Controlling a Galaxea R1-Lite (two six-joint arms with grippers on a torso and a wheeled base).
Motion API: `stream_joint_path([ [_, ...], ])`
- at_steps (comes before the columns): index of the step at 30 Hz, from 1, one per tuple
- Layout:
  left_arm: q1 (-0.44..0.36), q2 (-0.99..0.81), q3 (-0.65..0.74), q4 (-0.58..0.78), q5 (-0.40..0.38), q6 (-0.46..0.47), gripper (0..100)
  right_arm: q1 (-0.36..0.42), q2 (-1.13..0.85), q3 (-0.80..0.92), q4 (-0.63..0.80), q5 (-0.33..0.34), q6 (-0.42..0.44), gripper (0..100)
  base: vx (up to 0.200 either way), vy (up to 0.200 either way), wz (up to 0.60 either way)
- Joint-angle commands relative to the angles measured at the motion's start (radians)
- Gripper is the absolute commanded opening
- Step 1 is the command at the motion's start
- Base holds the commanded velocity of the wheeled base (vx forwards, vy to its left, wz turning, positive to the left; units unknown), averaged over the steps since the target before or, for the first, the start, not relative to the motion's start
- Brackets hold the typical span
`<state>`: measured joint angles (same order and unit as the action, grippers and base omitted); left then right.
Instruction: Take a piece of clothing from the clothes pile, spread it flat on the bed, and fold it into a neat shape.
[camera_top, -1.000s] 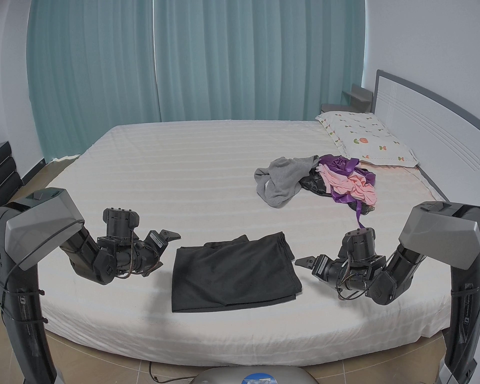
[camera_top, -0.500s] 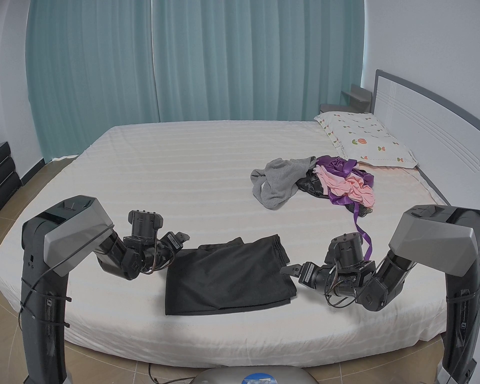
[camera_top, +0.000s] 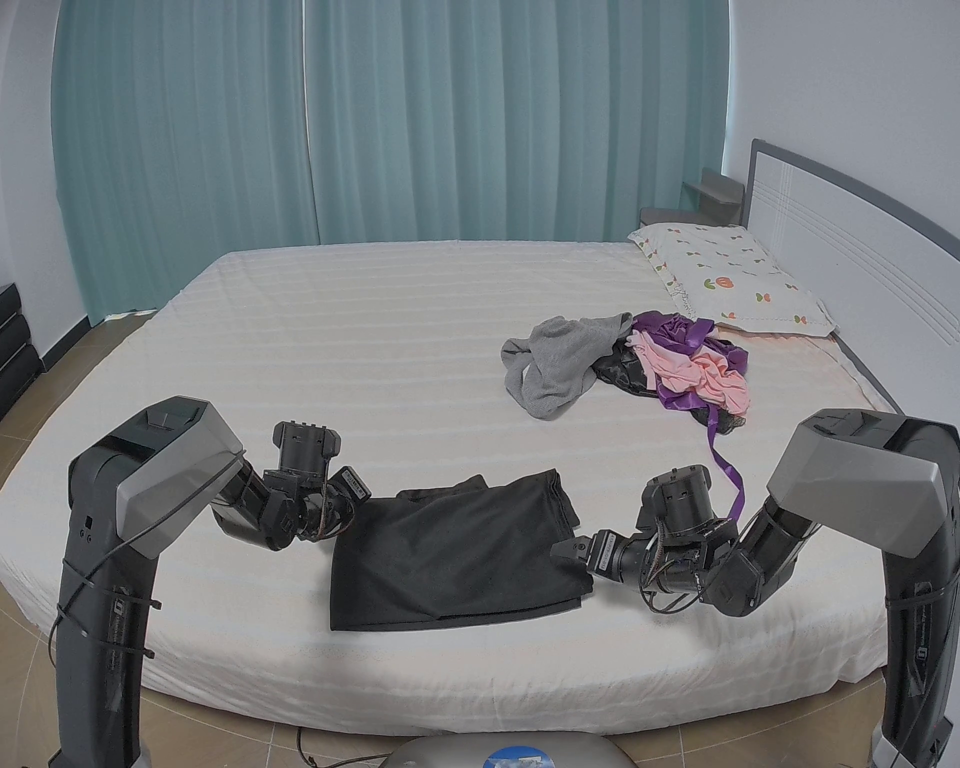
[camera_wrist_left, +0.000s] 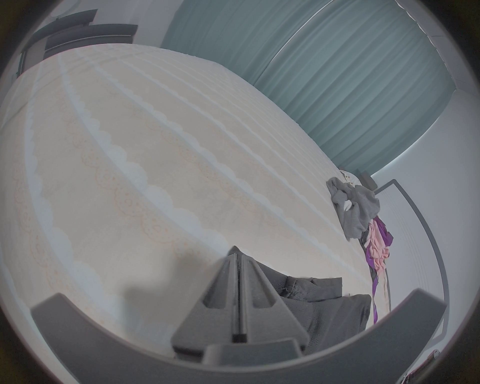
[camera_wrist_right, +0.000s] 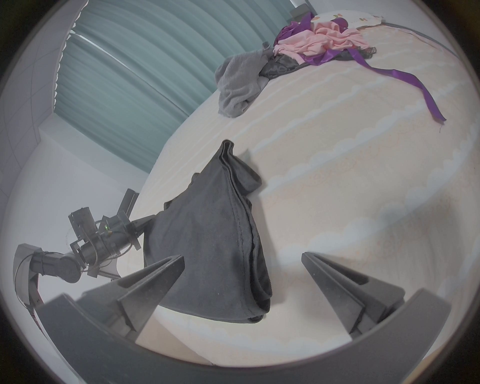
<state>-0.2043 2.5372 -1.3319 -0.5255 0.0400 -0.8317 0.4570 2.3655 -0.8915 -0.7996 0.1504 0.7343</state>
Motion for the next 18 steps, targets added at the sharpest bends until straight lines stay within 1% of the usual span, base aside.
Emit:
stream_joint_path([
  [1, 0.002, 0.003, 0.003, -0.002, 0.029, -0.003, 0, 0.002, 0.006, -0.026, 0.028, 0.018, -0.019, 100, 0.000, 0.000, 0.00],
  [4, 0.008, 0.002, 0.008, -0.007, 0.066, -0.007, 0, 0.003, 0.009, -0.038, 0.042, 0.021, -0.036, 100, 0.000, 0.000, 0.00],
  [7, 0.013, -0.006, 0.020, -0.008, 0.069, -0.009, 0, 0.006, 0.012, -0.064, 0.071, 0.032, -0.056, 100, 0.000, 0.000, 0.00],
  [10, 0.014, -0.006, 0.022, -0.008, 0.069, -0.010, 0, 0.012, 0.014, -0.084, 0.094, 0.038, -0.058, 100, 0.000, 0.000, 0.00],
  [12, 0.013, -0.009, 0.022, -0.008, 0.069, -0.023, 0, 0.015, 0.023, -0.115, 0.141, 0.044, -0.069, 100, 0.000, 0.000, 0.00],
  [13, 0.013, -0.011, 0.023, -0.008, 0.069, -0.027, 0, 0.017, 0.024, -0.129, 0.161, 0.044, -0.072, 0, 0.000, 0.000, 0.00],
  [16, 0.013, -0.017, 0.026, -0.007, 0.069, -0.037, 0, 0.026, 0.027, -0.152, 0.217, 0.043, -0.079, 0, 0.000, 0.000, 0.00],
  [18, 0.014, -0.029, 0.043, -0.008, 0.069, -0.038, 0, 0.028, 0.024, -0.156, 0.238, 0.040, -0.119, 0, 0.000, 0.000, 0.00],
])
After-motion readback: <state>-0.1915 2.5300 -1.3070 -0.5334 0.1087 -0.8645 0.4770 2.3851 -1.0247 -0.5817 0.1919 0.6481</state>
